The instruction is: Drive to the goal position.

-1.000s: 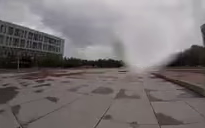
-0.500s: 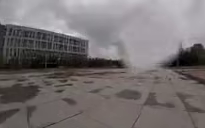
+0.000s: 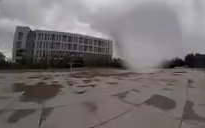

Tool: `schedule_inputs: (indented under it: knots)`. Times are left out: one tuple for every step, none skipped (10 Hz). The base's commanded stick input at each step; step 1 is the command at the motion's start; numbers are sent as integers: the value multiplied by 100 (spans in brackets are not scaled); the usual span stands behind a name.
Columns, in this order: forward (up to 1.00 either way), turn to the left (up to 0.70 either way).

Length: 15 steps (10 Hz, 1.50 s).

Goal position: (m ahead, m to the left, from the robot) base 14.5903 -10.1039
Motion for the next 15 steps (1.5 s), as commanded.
schedule_inputs:
  knots:
    - [70,32]
    - [70,21]
    - [70,8]
    - [70,2]
    - [70,2]
    - [70,2]
    - [70,2]
    - [70,2]
    - [70,2]
    - [70,2]
    - [70,2]
    - [70,2]
    - [70,2]
    - [70,2]
    - [70,3]
